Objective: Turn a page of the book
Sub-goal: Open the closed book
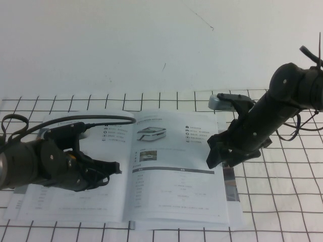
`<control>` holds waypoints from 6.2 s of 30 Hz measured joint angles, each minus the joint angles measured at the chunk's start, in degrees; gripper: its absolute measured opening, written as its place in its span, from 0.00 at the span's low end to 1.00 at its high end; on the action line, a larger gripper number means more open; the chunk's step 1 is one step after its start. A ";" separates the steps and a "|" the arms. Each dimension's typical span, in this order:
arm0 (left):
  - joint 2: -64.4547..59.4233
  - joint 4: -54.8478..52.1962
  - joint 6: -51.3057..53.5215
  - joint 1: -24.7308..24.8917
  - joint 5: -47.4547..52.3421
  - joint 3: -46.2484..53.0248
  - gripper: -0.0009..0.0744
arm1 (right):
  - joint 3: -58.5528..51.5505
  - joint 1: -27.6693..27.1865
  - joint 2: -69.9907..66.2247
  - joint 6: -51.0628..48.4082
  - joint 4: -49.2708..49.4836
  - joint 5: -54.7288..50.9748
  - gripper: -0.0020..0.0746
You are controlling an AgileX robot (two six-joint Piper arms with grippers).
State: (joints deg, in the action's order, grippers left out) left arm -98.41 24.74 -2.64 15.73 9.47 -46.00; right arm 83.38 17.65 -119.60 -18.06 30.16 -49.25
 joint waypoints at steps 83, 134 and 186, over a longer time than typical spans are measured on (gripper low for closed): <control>22.44 -2.56 3.17 7.23 -1.45 5.41 0.01 | 0.56 0.10 5.67 -30.50 47.25 -7.91 0.65; 4.11 5.20 -4.51 40.58 -61.38 21.62 0.01 | 0.56 0.32 5.58 -31.97 55.17 -9.61 0.64; 11.95 50.27 14.09 35.49 -46.97 21.62 0.01 | 7.94 1.14 5.79 -44.17 52.24 -18.55 0.10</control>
State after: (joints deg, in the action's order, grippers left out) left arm -86.46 75.00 11.45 51.22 -37.50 -24.39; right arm 91.32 18.80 -113.81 -62.23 82.40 -67.80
